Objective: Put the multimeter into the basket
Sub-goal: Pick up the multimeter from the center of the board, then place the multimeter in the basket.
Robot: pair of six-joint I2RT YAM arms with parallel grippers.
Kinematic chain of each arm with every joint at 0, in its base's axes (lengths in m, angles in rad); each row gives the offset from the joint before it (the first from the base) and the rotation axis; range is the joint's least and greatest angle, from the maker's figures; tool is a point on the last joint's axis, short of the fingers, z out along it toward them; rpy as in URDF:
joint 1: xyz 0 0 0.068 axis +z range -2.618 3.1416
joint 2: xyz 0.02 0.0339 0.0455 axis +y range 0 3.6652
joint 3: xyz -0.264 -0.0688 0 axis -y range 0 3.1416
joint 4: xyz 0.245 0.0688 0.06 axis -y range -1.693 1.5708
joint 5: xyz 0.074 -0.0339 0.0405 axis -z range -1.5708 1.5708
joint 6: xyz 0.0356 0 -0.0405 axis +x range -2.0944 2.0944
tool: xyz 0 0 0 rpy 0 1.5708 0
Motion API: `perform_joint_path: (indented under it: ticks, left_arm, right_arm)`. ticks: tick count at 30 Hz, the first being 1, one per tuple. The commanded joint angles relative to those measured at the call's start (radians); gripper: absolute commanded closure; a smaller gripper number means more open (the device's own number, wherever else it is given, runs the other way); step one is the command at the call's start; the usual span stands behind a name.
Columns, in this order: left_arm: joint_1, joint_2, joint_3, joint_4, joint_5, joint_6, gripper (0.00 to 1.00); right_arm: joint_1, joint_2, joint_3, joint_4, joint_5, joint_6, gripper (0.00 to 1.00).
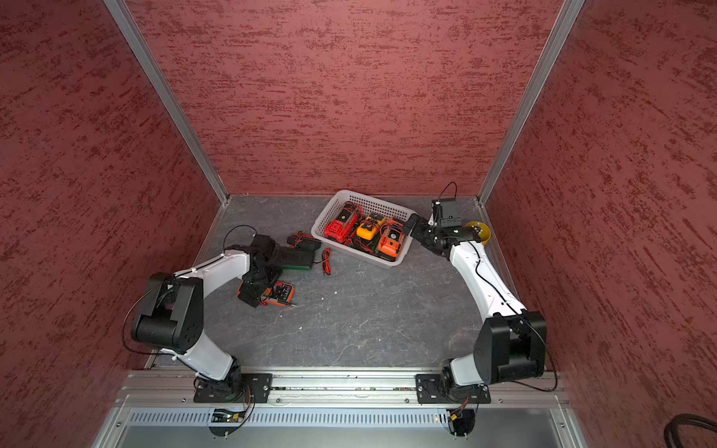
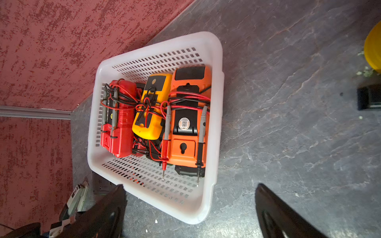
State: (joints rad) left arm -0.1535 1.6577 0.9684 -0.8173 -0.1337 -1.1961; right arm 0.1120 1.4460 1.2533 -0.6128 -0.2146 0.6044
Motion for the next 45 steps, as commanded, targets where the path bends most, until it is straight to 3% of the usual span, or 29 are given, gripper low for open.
perform_joint_path:
  ticks: [1,5,17,23,26,30,40,45]
  left_arm:
    - [0.013,0.038,0.017,0.016,-0.017,0.012,0.0]
    - [0.026,0.062,0.021,-0.003,-0.025,0.026,0.02]
    - [0.026,-0.094,0.048,-0.129,-0.116,0.057,0.7]
    - [-0.018,-0.188,0.15,-0.177,-0.212,0.197,0.86]
    - [-0.057,-0.191,0.233,-0.154,-0.196,0.34,0.91]
    - [-0.105,-0.136,0.37,-0.094,-0.084,0.555,0.97]
    - [-0.194,0.184,0.879,-0.04,0.2,0.995,1.0]
    - [-0.2,0.37,1.139,-0.051,0.289,1.147,0.98]
  right_arm:
    - [0.0,0.005,0.041,0.027,-0.022,-0.011,0.01]
    - [0.0,0.046,0.05,0.016,-0.025,-0.012,0.01]
    - [-0.004,0.057,0.101,-0.07,0.087,-0.022,0.01]
    - [-0.005,0.048,0.091,-0.07,0.09,-0.025,0.01]
    - [-0.004,0.034,0.077,-0.057,0.093,-0.025,0.01]
    - [-0.004,0.018,0.059,-0.04,0.085,-0.03,0.01]
    - [-0.003,-0.025,-0.005,0.022,0.049,-0.039,0.01]
    - [-0.002,-0.029,-0.028,0.044,0.027,-0.035,0.01]
